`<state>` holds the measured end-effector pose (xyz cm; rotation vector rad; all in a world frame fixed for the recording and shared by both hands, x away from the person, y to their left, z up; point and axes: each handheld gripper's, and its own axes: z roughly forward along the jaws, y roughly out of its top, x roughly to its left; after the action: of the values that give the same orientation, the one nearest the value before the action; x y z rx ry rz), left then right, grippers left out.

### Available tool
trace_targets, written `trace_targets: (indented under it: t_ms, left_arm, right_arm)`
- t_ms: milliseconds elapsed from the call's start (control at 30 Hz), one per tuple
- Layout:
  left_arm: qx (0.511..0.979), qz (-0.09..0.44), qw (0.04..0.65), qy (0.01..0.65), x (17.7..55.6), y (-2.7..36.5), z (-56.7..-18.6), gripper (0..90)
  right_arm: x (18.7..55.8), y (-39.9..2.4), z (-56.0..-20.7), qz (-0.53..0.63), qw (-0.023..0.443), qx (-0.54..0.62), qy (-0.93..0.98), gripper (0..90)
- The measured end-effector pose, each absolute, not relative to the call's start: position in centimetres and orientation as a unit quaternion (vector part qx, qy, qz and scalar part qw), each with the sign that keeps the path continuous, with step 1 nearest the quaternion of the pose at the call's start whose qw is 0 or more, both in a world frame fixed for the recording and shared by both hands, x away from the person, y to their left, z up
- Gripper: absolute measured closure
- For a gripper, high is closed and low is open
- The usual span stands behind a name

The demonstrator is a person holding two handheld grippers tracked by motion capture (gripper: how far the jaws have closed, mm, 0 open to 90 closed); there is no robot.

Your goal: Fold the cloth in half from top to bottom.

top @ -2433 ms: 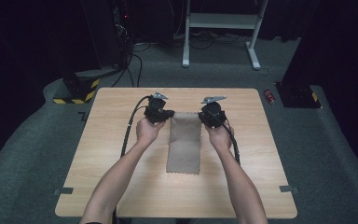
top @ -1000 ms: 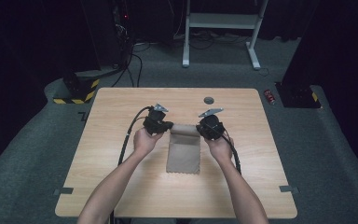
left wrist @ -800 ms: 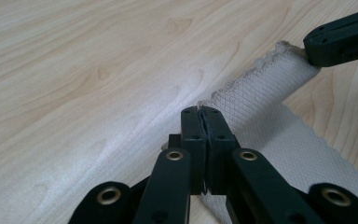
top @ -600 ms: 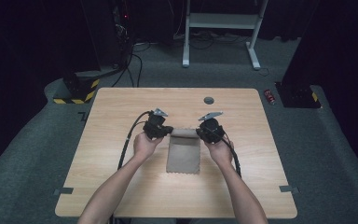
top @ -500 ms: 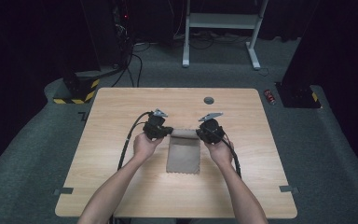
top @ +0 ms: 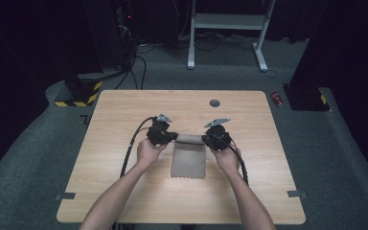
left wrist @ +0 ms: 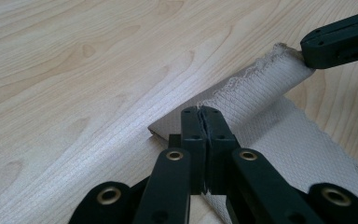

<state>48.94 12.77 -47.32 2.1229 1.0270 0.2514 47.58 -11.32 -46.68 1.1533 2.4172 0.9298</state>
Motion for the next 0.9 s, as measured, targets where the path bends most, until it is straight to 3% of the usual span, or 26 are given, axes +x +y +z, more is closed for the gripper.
trace_targets:
  t_ms: [900]
  left_arm:
    - [0.829, 0.087, 0.377, 0.403, 47.5, 13.2, -48.5, 88.5]
  right_arm:
    - [46.3, -11.3, -47.7, 0.326, 0.142, 0.391, 0.849, 89.2]
